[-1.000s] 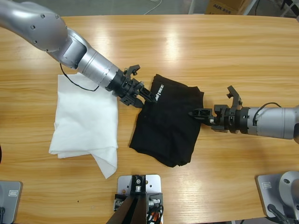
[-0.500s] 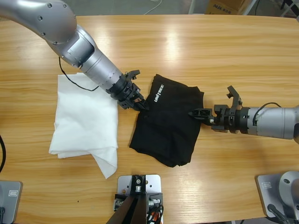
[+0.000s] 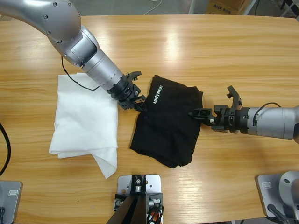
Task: Fold clothes
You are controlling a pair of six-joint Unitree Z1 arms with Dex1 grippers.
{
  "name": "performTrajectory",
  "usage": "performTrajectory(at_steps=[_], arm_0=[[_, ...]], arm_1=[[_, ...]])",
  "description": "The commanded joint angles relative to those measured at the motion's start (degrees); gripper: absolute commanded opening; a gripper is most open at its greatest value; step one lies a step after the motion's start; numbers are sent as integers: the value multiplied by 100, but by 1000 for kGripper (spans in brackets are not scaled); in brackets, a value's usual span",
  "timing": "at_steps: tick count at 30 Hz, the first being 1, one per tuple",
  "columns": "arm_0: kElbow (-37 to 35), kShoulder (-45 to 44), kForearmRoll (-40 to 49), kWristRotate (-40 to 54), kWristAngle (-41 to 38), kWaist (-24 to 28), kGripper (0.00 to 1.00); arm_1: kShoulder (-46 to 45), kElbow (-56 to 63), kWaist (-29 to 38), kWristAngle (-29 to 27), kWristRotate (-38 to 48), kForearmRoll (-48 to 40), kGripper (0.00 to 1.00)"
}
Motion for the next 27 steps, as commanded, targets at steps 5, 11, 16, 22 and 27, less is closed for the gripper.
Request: performTrajectory(at_steps=[5,11,16,22,27], arm_0=[[170,403,49,94,128,-169,0],[170,401,40,64,146,-169,0],[170,396,40,56,147,-169,0],[133,394,-48,165,146,-176,0],[125,367,-252,233,95,-267,0]], arm_1=[[838,204,298,-135,544,588,810],[897,204,649,-73,737,656,784],[1196,204,748,-101,797,479,784],[1695,204,751,-29,710,-119,283],[1745,204,751,24,551,-254,0]])
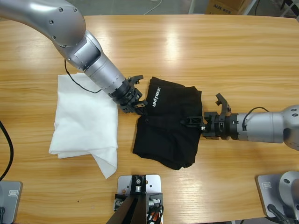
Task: Fold clothes
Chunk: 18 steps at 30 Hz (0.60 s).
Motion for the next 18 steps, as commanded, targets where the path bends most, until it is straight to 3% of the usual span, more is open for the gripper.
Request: performTrajectory(at_steps=[1,12,18], arm_0=[[99,301,-323,27,53,-181,0],[145,260,-814,-395,127,-424,0],[403,-176,-724,-397,327,-354,0]], arm_1=[[1286,246,109,-11,-184,46,0],[1243,246,109,112,-592,-479,0],[536,246,3,151,-688,-462,0]])
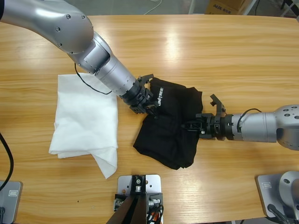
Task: Fold clothes
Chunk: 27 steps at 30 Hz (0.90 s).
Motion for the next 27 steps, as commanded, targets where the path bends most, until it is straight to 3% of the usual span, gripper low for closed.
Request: performTrajectory(at_steps=[1,4,9,19,27], arm_0=[[425,-300,103,-61,342,26,0],[473,-725,425,15,542,133,0],[469,-1149,673,69,690,200,0],[692,-1444,689,67,757,321,0],[872,-2200,1246,252,897,770,0]], arm_1=[[-68,163,-66,58,-165,183,0],[-627,142,-59,107,-176,702,0],[-1936,-1396,196,68,-415,3342,0],[-1782,-2541,586,42,-417,4100,0],[-1492,-3555,865,105,-455,4674,0]])
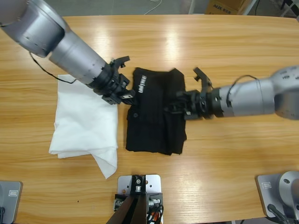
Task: Fold clothes
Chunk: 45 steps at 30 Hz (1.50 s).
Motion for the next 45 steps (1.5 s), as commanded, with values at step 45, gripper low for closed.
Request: performTrajectory(at_steps=[45], arm_0=[[1910,-1694,1811,1935,308,2793,0]], arm_1=[[2640,-4343,1462,478,-203,2124,0]])
